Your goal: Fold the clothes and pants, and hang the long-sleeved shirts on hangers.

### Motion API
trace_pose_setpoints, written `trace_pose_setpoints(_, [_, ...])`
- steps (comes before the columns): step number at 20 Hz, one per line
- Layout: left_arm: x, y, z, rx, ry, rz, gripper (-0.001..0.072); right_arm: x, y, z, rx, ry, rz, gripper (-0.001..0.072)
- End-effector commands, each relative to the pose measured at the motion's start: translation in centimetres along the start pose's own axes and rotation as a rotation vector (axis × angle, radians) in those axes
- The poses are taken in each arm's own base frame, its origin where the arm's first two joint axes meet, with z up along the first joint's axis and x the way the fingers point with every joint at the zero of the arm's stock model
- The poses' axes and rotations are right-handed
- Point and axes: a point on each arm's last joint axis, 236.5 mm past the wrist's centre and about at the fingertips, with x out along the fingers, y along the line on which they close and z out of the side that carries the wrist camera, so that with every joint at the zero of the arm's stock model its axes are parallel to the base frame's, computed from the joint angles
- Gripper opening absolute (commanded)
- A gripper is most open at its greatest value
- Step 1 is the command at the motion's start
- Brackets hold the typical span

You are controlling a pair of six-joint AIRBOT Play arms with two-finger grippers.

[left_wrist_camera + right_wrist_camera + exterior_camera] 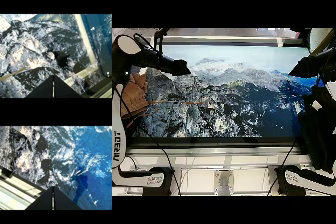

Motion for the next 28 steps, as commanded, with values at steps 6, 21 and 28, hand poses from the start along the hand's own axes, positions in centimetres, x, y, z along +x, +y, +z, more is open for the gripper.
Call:
trace_pose_setpoints(6, [0.0, 0.0, 0.0, 0.001, 0.000, 0.000, 0.0013, 0.0, 0.0, 0.0, 0.000, 0.000, 0.001, 0.0033])
trace_pose_setpoints(21, [-11.2, 24.3, -5.3, -0.186, 0.127, 0.871, 0.0512, -0.8, -0.7, 5.9, -0.003, -0.251, -0.031, 0.0033])
trace_pose_setpoints(28, [-18.8, 34.5, -19.4, -0.812, 0.057, 0.817, 0.0513, -1.2, -1.1, 7.5, -0.002, -0.322, -0.050, 0.0050])
